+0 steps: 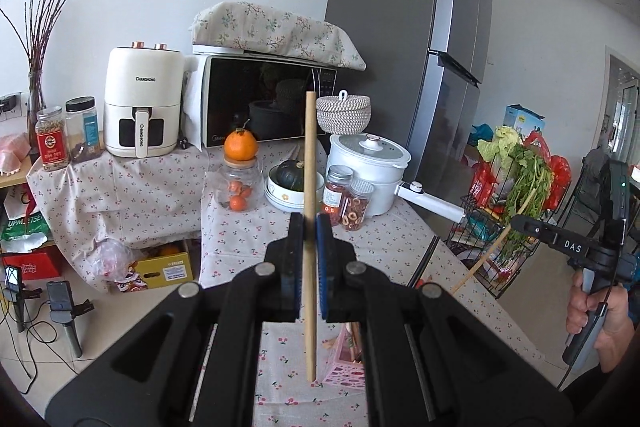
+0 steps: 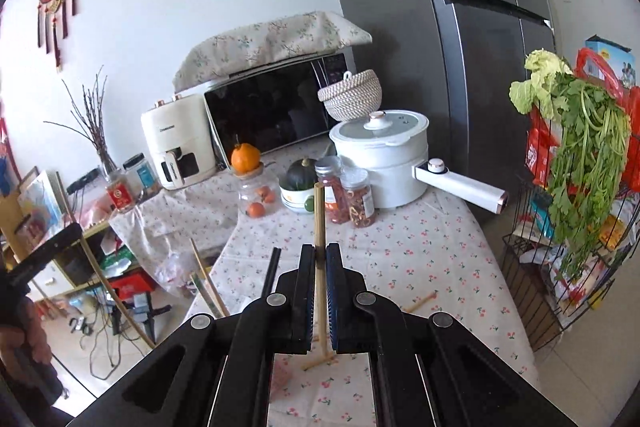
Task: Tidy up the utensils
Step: 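Carry both wooden chopsticks upright over the pink basket with both tools, then open both tools to drop the chopsticks into the pink basket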
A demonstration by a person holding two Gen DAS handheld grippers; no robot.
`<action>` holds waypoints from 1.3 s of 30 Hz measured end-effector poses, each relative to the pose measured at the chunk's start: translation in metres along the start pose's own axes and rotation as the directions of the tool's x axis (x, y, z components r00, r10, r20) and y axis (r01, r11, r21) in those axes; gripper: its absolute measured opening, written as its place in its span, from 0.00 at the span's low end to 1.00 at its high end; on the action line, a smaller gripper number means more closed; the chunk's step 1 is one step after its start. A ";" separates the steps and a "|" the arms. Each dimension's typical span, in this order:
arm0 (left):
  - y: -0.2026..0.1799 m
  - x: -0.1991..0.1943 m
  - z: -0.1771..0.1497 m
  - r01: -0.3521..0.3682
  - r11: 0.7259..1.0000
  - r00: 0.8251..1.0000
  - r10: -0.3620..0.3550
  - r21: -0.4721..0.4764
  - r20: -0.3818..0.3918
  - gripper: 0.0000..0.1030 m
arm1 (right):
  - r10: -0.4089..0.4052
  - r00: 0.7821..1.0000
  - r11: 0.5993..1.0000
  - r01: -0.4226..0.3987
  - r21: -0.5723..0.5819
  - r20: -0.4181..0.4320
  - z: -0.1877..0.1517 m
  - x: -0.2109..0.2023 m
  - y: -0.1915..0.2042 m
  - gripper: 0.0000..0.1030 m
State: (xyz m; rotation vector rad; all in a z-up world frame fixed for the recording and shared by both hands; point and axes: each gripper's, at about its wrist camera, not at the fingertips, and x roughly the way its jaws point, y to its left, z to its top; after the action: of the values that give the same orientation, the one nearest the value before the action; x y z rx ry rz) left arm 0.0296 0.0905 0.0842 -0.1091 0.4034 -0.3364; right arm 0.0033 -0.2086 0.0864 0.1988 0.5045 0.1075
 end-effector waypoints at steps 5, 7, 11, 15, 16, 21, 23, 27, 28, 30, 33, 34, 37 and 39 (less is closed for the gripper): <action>-0.017 0.012 -0.001 0.060 0.998 0.998 -0.060 -0.004 0.010 0.07 | 0.085 0.996 0.996 -0.085 -0.003 0.038 0.020 -0.015 0.020 0.05; -0.025 0.018 -0.003 0.076 0.997 0.997 -0.076 0.008 0.014 0.07 | 0.110 0.993 0.994 -0.110 -0.004 0.042 0.024 -0.016 0.027 0.05; -0.039 0.031 -0.008 0.101 0.994 0.995 -0.101 0.038 -0.002 0.07 | 0.151 0.988 0.988 -0.151 -0.019 0.022 0.024 -0.009 0.041 0.05; -0.043 0.050 -0.016 0.105 0.994 0.994 -0.103 0.034 -0.046 0.07 | 0.185 0.982 0.982 -0.186 -0.025 -0.033 0.015 0.006 0.052 0.05; -0.042 0.055 -0.017 0.107 0.994 0.993 -0.105 0.028 -0.059 0.07 | 0.188 0.981 0.981 -0.189 -0.028 -0.047 0.013 0.010 0.054 0.05; -0.043 0.071 -0.026 0.113 0.994 0.987 -0.110 0.013 -0.115 0.07 | 0.200 0.971 0.979 -0.204 -0.017 -0.129 -0.001 0.034 0.058 0.05; -0.044 0.076 -0.029 0.109 0.994 0.985 -0.106 0.018 -0.136 0.07 | 0.194 0.968 0.980 -0.198 -0.015 -0.157 -0.007 0.043 0.058 0.05; -0.044 0.084 -0.034 0.107 0.994 0.980 -0.101 0.024 -0.174 0.07 | 0.190 0.962 0.980 -0.197 -0.013 -0.198 -0.014 0.056 0.058 0.05; -0.044 0.084 -0.034 0.108 0.994 0.979 -0.102 0.024 -0.178 0.07 | 0.193 0.959 0.980 -0.199 -0.010 -0.205 -0.015 0.058 0.058 0.06; -0.044 0.082 -0.033 0.097 0.995 0.980 -0.090 0.026 -0.178 0.09 | 0.208 0.954 0.977 -0.212 0.009 -0.214 -0.015 0.061 0.057 0.07; -0.042 0.078 -0.030 0.091 0.996 0.980 -0.087 0.016 -0.177 0.25 | 0.223 0.953 0.975 -0.221 0.031 -0.205 -0.013 0.059 0.052 0.11; -0.041 0.076 -0.029 0.089 0.996 0.981 -0.086 0.010 -0.172 0.28 | 0.226 0.954 0.974 -0.223 0.036 -0.199 -0.011 0.058 0.051 0.13; -0.035 0.068 -0.023 0.090 0.996 0.984 -0.090 -0.006 -0.154 0.38 | 0.229 0.958 0.973 -0.224 0.049 -0.173 -0.004 0.051 0.046 0.20; -0.030 0.063 -0.019 0.085 0.996 0.987 -0.087 -0.018 -0.137 0.47 | 0.227 0.962 0.974 -0.219 0.064 -0.155 0.001 0.045 0.039 0.27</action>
State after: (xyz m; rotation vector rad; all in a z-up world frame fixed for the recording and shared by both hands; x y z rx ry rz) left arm 0.0672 0.0401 0.0491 -0.1159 0.5383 -0.4280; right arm 0.0412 -0.1636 0.0743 0.2939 0.6453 0.3344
